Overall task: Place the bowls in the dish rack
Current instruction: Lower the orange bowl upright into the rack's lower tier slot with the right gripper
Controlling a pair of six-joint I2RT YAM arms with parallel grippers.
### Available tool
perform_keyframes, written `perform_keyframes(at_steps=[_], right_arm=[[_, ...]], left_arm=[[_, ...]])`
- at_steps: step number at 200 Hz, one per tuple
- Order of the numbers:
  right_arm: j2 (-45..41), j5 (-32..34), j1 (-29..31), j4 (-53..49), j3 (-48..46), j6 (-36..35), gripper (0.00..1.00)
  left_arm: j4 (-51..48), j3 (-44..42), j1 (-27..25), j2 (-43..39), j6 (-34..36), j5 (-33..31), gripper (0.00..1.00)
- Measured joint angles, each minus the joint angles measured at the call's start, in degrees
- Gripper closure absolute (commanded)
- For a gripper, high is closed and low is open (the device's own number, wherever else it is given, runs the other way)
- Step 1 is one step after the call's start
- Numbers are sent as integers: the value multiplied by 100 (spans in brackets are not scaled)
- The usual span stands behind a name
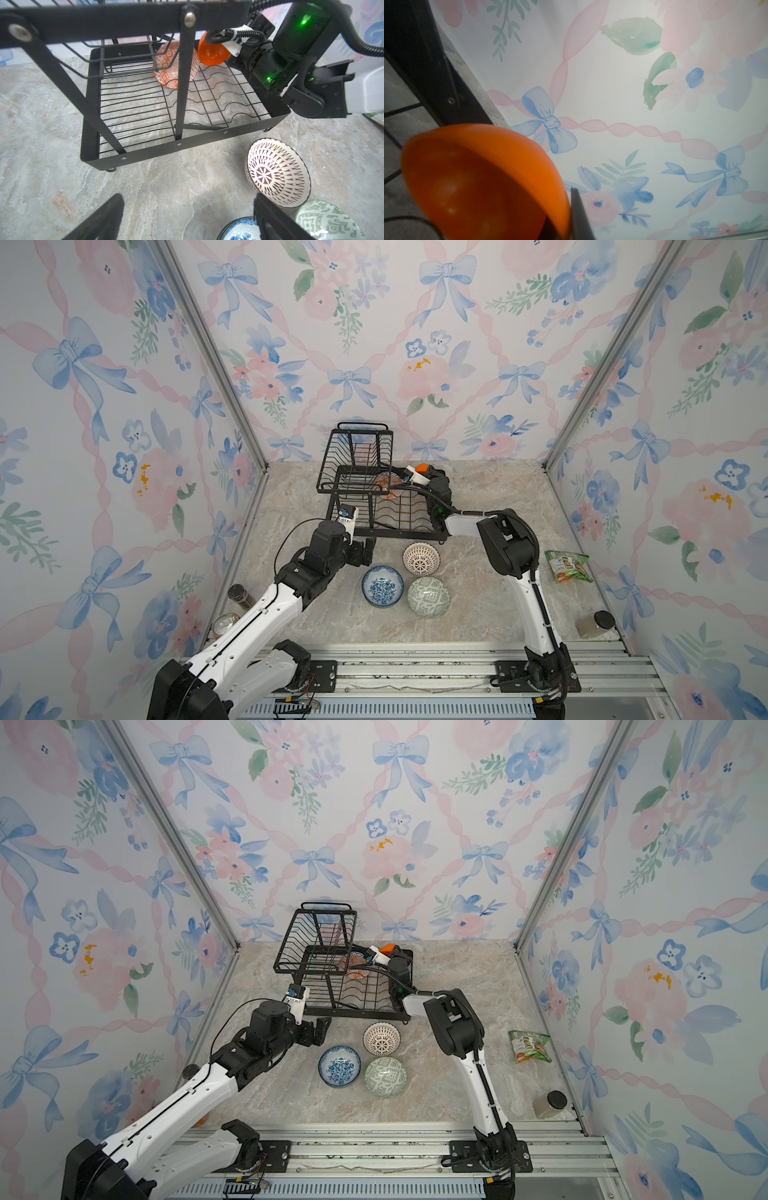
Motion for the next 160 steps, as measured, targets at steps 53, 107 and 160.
perform_keyframes(at_steps=[53,107,160], right_arm=[[0,-68,0,-101,-20,4,97],[2,-105,-2,-144,-20,17,97],[59,-90,-11,-138,-17,26,93]], left_arm=[[0,-2,0,0,0,0,2],[-2,-2,0,0,0,0,2],[-2,-2,0,0,2,0,2]])
